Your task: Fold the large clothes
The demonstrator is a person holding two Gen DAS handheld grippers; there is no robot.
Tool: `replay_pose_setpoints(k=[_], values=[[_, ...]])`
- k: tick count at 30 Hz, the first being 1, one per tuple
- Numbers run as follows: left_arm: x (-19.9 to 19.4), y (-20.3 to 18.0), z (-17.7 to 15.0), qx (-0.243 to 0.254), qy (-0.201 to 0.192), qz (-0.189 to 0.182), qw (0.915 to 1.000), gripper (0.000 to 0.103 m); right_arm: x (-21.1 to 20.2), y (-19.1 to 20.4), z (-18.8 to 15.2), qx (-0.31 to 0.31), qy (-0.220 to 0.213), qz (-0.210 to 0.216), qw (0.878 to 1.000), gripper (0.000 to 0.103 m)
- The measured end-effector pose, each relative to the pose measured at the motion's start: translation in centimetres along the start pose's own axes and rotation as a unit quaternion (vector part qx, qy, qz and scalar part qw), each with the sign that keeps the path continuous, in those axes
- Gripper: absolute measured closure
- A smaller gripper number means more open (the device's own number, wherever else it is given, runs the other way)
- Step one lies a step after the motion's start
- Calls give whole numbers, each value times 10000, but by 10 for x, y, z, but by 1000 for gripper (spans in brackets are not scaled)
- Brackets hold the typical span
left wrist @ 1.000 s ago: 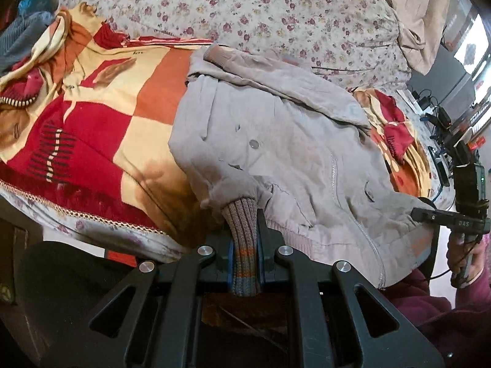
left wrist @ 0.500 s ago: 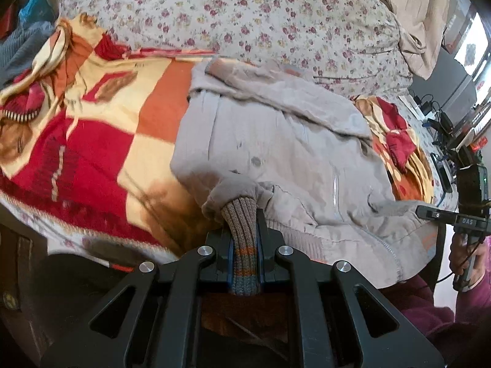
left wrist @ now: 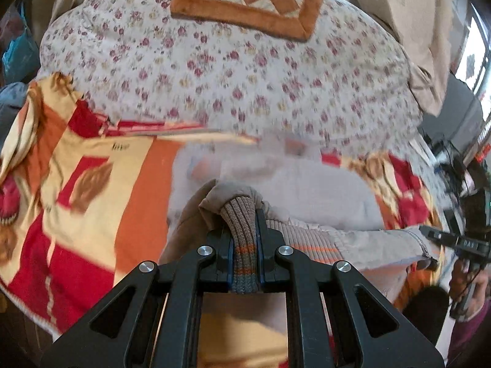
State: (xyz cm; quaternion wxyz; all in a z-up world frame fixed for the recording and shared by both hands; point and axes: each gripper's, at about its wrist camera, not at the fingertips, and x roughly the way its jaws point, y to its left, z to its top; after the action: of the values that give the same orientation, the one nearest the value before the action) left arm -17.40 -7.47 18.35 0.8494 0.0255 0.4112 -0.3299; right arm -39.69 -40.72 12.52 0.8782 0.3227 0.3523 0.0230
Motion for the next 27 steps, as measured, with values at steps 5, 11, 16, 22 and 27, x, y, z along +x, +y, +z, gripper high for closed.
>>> replay_pose_setpoints(k=[5, 11, 16, 22, 27], values=[[53, 4, 44, -111, 64, 196, 9997, 93, 29, -21, 49, 213, -100, -274, 9993, 89], [113, 13, 75, -289, 295, 348, 9985, 93, 71, -50, 93, 480, -82, -472, 9977, 89], [176, 28, 85, -542, 639, 267, 9961, 90, 108, -87, 113, 1063, -23, -557, 9928, 88], [189, 56, 88, -1075, 633, -24, 9922, 43, 94, -87, 112, 869, -441, -926, 9909, 57], [155, 58, 88, -949, 424, 218, 9943, 34, 75, -46, 96, 20, -411, -863, 9954, 57]])
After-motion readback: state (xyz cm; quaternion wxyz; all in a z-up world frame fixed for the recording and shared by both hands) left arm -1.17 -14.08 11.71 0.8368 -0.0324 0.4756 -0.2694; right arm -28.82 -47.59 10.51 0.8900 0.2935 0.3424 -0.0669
